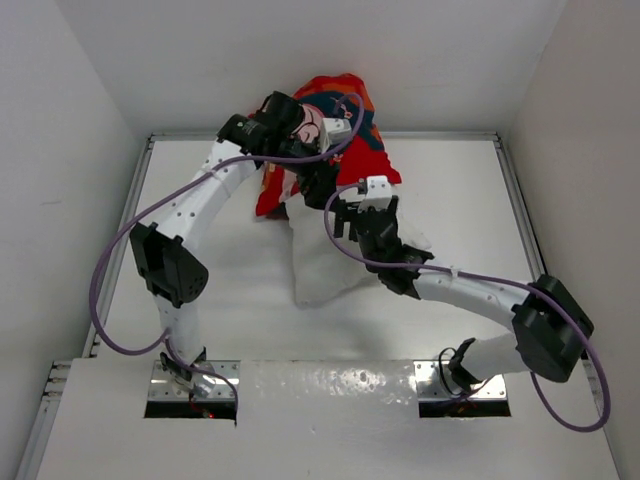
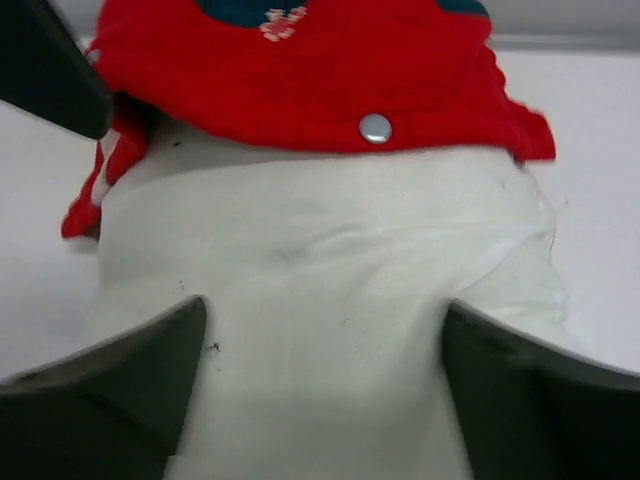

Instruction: Put the pillow into the pillowcase

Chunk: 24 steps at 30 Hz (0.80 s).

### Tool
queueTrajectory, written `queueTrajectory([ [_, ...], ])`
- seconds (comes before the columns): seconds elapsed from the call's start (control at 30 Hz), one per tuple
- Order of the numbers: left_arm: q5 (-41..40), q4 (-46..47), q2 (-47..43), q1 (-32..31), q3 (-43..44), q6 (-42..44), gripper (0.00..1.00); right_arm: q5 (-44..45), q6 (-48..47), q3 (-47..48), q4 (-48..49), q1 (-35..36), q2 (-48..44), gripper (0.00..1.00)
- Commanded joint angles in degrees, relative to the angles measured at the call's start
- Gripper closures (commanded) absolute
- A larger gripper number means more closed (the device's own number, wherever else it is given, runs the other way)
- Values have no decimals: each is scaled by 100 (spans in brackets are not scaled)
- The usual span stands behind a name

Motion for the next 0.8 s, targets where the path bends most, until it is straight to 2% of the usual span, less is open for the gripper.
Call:
queueTrajectory([
  [0.0, -1202, 635, -297, 544, 459, -228, 13, -1002, -786, 455, -1404, 134, -385, 35],
  [0.03, -1229, 634, -341, 693, 355, -220, 34, -1136, -893, 561, -1609, 134, -411, 67],
  [0.07, -1169, 713, -472, 1103, 206, -229, 62, -1215, -946, 753, -1759, 143, -420, 92],
  [0.1, -1151, 870, -542, 1351, -266, -524, 100, -1259, -972, 851, -1952, 143, -412, 100],
  [0.13, -1090, 1228, -622, 1919, -549, -684, 100, -1312, -1008, 939, -2006, 143, -385, 100],
  [0.17, -880, 1415, -744, 2203, -1109, -912, 100, -1330, -1060, 1088, -2016, 143, -316, 93],
  [0.2, -817, 1591, -798, 2432, -1349, -966, 100, -1409, -1113, 1159, -2007, 143, -263, 78],
  [0.23, -782, 1810, -833, 2739, -1569, -958, 92, -1453, -1218, 1220, -1972, 143, -219, 62],
  [0.27, -816, 1856, -868, 2759, -1841, -923, 79, -1653, -1280, 1343, -1937, 143, -88, 41],
  [0.3, -782, 1795, -860, 2759, -1887, -558, 54, -1734, -1341, 1405, -1858, 143, -17, 37],
  [0.33, -668, 1446, -834, 2759, -1870, -258, 44, -1761, -1385, 1475, -1849, 143, 71, 33],
  [0.4, -272, 1320, -851, 2759, -1870, 86, 26, -1796, -1360, 1782, -1997, 143, 351, 23],
  [0.53, -894, 1880, -772, 2759, -2142, 43, 15, -2253, -1535, 2398, -2384, 204, 792, 11],
  [0.57, -1252, 1978, -606, 2759, -2360, 192, 14, -2210, -1570, 2642, -2507, 257, 880, 10],
  [0.63, -1466, 1997, -177, 2759, -2415, 447, 7, -1929, -1701, 2977, -2630, 406, 1151, 1],
  [0.7, -1677, 2145, 106, 2759, -2494, 553, 0, -1735, -1772, 3154, -2789, 520, 1319, 1],
  [0.77, -1774, 2417, 501, 2716, -2503, 536, 0, -1454, -1764, 3251, -2824, 573, 1556, 1],
])
